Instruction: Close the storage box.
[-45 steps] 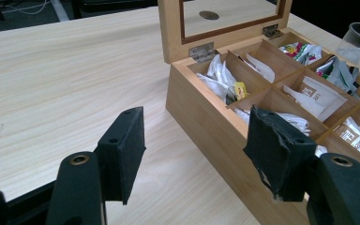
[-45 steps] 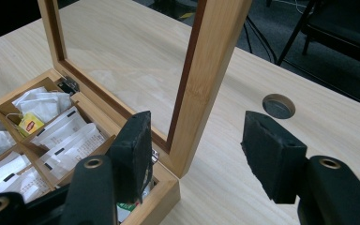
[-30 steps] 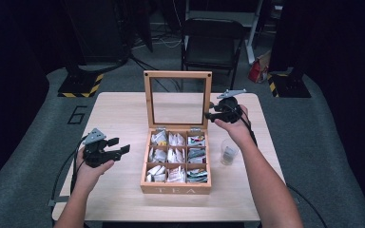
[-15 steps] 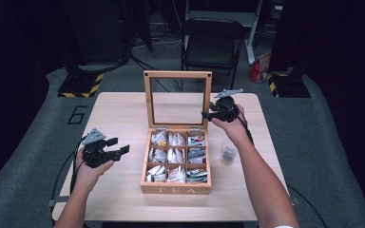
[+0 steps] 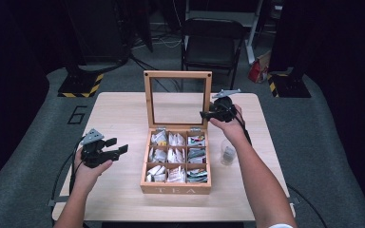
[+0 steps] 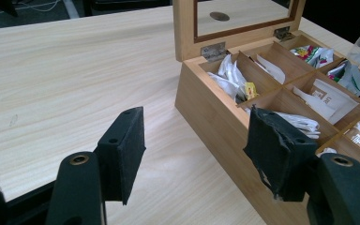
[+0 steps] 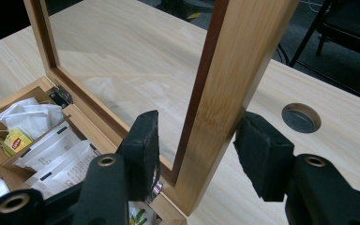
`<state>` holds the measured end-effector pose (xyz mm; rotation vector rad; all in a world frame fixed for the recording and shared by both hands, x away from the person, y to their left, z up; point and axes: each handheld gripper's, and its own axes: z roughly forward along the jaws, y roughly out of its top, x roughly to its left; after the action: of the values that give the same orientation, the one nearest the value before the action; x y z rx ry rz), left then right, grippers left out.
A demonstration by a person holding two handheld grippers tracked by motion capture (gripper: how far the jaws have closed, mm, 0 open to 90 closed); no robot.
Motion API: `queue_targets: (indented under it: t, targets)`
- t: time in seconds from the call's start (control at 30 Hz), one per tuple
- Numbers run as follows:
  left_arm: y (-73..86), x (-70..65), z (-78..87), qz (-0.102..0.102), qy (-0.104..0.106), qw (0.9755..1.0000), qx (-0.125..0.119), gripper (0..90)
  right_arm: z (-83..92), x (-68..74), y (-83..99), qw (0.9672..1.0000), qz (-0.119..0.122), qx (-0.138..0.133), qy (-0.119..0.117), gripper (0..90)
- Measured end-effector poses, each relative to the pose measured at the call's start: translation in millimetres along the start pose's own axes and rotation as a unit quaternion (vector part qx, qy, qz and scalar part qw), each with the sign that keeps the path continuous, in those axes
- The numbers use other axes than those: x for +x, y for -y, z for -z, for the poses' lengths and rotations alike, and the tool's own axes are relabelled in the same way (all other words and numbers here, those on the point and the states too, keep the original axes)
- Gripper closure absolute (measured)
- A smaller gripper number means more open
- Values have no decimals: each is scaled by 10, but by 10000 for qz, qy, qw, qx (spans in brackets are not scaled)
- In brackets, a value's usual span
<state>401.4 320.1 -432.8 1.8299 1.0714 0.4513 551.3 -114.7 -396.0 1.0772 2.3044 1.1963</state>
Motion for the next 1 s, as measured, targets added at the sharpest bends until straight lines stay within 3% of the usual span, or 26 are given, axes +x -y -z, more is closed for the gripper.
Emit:
queue_targets:
  t: [0.67,1.0]
  targets:
    - [4,-24,-16,-45,70,10000,38,421,-33,20,-8,10000,27,28,-17,459]
    - [0,-14,-14,-23,70,10000,11,421,8,-10,7,9996,-230,-49,-134,518]
